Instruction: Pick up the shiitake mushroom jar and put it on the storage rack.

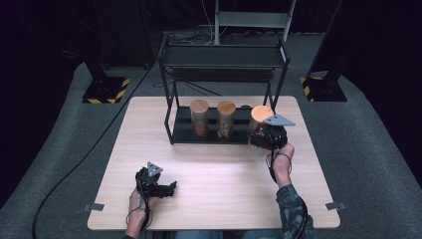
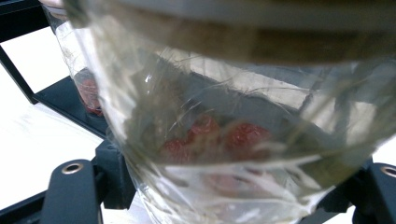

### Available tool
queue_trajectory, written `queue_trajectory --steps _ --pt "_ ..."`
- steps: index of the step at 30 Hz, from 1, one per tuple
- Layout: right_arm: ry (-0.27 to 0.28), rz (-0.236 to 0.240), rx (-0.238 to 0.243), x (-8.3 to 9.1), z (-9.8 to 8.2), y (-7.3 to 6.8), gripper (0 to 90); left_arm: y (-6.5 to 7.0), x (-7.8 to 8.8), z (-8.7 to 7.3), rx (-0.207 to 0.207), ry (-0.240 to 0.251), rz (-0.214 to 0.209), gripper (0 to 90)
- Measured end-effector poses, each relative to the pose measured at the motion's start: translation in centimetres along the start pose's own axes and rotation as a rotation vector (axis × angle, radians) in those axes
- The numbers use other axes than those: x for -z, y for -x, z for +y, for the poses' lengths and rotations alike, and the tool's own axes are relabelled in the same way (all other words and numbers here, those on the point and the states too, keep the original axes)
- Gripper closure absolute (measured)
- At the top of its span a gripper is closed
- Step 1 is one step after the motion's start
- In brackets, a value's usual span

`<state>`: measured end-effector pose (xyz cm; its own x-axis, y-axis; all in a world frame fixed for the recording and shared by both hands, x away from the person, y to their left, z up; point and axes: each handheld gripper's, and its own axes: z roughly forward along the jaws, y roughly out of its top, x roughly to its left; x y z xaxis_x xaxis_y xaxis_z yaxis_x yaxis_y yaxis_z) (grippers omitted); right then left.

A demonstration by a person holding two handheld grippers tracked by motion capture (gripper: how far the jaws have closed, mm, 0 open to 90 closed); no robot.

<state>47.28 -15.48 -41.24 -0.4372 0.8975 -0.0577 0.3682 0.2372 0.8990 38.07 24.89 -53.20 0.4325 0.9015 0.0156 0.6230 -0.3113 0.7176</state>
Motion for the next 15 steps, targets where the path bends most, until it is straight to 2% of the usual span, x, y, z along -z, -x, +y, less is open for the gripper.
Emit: queue_trajectory --steps 15 --pt "-0.008 -0.001 0.002 -0.85 0.47 -0.12 24.4 0.0 0.0 0.0 0.0 0.0 -0.001 0.4"
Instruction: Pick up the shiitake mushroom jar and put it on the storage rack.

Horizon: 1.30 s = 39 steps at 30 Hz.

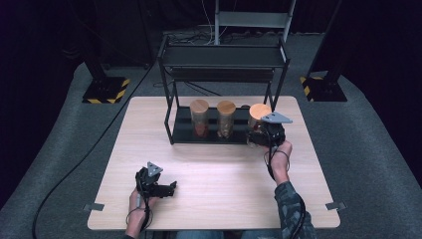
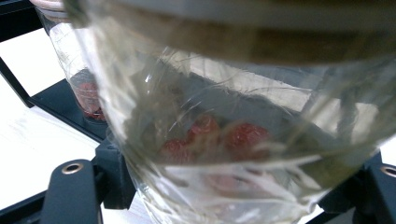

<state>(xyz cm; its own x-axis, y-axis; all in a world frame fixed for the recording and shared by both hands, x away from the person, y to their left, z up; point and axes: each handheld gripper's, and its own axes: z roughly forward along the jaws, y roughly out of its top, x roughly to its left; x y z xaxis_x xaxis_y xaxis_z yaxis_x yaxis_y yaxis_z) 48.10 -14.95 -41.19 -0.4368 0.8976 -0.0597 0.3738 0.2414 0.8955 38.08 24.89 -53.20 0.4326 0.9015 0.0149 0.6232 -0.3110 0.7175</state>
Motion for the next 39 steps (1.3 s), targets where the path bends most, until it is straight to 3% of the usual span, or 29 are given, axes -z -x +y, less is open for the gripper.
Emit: queue_trajectory --steps 39 --pt "-0.02 -0.009 -0.003 -1.5 0.6 0.0 24.3 0.0 0.0 0.0 -0.001 0.0 0.001 0.4"
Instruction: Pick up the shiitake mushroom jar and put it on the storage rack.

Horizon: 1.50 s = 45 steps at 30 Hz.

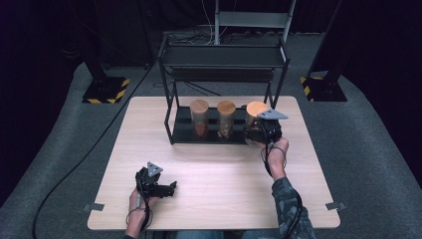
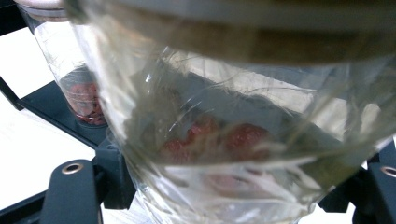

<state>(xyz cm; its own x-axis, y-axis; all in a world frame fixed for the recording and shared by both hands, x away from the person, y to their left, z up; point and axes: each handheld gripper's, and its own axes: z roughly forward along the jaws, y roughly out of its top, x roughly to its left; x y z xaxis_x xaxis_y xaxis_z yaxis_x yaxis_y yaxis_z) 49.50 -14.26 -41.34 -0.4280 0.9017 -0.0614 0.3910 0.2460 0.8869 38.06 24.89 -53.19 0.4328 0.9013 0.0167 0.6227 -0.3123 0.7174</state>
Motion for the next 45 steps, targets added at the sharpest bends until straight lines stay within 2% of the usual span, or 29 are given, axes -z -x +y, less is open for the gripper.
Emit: queue_trajectory --steps 45 --pt "-0.045 -0.034 -0.025 -3.0 -0.6 0.5 24.3 0.0 0.0 0.0 0.002 -0.001 -0.002 0.6"
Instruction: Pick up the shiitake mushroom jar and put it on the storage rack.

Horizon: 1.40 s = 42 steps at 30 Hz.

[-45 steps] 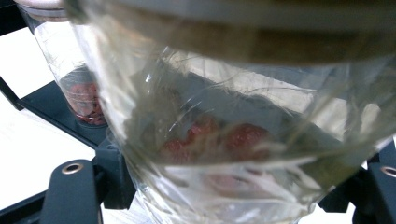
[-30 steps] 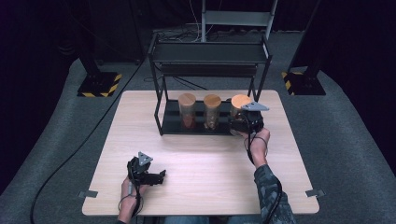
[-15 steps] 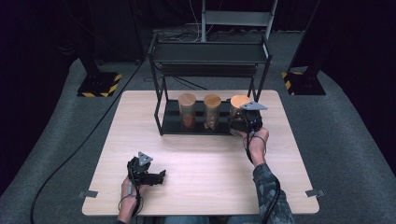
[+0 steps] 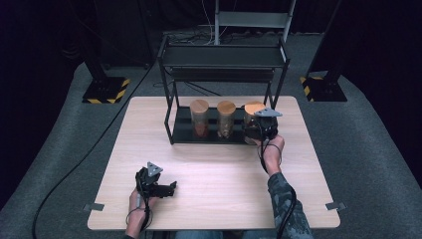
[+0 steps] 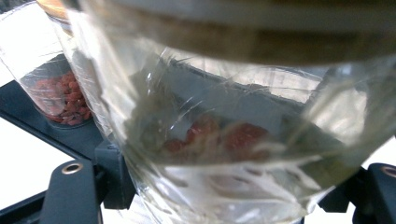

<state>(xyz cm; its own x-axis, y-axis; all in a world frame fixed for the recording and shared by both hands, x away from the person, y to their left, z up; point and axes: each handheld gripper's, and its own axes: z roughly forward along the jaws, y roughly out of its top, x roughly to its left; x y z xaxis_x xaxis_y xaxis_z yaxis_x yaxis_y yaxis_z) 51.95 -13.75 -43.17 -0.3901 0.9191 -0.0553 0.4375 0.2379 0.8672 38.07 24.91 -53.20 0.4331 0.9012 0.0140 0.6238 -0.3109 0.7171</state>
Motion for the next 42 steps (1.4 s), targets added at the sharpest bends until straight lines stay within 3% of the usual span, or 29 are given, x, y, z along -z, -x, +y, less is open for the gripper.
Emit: queue_trajectory --steps 42 --pt "-0.001 -0.051 -0.039 -2.6 -0.9 0.4 24.3 0.0 0.0 0.0 -0.002 0.0 0.0 0.7"
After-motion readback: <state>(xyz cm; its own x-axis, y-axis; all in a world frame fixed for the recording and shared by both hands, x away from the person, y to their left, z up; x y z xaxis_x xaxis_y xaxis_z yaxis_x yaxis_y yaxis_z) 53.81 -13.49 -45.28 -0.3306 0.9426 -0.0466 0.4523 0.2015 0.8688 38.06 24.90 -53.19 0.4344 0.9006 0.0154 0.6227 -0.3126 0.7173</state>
